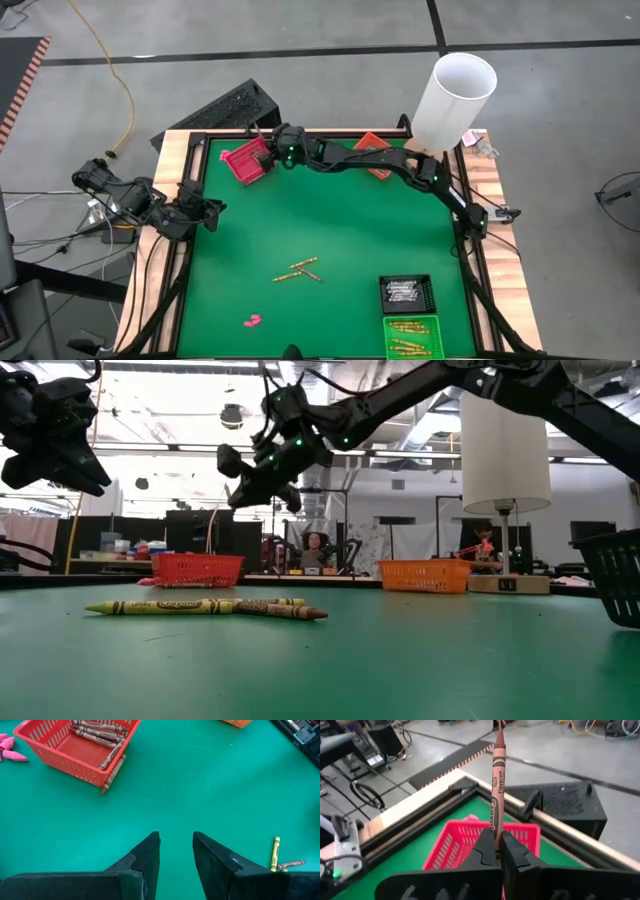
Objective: Sort crayons
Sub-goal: Put the brown crayon into the red bin
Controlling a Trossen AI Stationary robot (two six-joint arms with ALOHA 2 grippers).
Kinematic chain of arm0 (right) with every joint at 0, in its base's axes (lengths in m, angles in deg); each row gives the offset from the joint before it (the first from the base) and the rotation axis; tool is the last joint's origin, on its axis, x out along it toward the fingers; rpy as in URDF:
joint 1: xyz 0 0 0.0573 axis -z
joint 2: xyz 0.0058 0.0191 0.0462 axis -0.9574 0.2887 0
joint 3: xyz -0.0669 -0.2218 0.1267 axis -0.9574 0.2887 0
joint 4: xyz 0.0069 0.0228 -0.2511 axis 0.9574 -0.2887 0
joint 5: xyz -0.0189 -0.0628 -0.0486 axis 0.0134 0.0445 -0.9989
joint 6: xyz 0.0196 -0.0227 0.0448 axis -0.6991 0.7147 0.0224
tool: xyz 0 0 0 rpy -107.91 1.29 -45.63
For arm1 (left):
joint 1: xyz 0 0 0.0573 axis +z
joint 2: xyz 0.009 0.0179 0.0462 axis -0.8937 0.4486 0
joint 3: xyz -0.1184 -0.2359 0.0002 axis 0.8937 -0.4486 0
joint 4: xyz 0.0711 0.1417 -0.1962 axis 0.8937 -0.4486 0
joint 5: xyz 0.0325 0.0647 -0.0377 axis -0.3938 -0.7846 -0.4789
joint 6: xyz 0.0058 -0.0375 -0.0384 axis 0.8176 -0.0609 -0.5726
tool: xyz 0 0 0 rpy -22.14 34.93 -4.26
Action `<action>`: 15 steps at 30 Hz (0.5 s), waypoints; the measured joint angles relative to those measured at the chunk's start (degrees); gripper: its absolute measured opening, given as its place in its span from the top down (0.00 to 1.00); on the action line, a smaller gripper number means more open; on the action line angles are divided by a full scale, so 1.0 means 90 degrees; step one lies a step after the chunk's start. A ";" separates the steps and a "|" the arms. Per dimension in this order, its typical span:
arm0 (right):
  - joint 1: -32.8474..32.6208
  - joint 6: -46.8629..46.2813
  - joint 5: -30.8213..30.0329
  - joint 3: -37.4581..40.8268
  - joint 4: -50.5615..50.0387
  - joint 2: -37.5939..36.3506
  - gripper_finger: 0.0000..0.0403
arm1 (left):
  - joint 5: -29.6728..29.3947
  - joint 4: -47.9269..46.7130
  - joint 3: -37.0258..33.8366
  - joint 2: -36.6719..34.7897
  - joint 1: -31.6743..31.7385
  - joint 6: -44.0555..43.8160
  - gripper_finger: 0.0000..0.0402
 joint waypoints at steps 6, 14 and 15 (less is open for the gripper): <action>0.0142 -0.0065 0.0038 -0.0026 0.0255 0.0093 0.99 | -0.0010 -0.0007 0.0000 0.0000 0.0001 0.0000 0.73; 0.0181 -0.0445 0.0283 -0.0303 0.0275 0.0594 0.99 | -0.0012 -0.0023 0.0000 0.0009 -0.0001 0.0000 0.73; 0.0175 -0.0480 0.0368 -0.0404 0.0198 0.0673 0.99 | -0.0012 -0.0024 0.0000 0.0007 0.0001 0.0000 0.73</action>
